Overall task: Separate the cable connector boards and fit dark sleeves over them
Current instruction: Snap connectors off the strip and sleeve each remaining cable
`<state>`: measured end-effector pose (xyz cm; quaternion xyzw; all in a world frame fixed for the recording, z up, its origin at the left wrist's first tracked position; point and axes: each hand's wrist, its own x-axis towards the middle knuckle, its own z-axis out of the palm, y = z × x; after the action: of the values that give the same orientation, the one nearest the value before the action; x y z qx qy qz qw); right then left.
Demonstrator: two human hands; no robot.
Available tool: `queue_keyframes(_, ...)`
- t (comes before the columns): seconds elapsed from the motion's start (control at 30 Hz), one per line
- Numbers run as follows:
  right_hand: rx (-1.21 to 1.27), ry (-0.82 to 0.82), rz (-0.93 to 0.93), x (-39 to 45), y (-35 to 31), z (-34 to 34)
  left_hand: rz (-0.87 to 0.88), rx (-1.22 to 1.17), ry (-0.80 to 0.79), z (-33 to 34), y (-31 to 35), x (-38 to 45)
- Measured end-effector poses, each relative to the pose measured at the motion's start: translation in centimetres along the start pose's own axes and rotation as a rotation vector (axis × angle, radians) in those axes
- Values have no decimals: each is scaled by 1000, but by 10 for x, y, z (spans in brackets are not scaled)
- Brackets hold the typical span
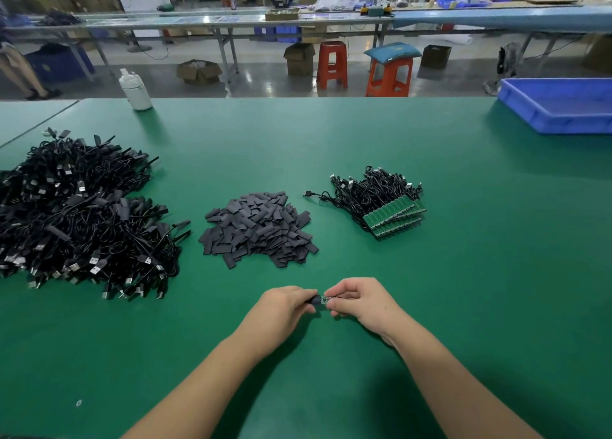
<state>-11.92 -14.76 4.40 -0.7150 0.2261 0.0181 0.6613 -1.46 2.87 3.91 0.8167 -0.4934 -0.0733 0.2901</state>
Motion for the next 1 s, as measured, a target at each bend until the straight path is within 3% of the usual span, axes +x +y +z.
queue_keyframes(0.27,-154,-49,-47,-1,1,5,20,59,-36,6,8,0)
queue_keyframes(0.53,-302,-57,-46,0,-6,-5,52,6,115,5,8,-2)
queue_keyframes(1.0,-562,-22,-19,-3,-12,5,90,86,79,12,9,-7)
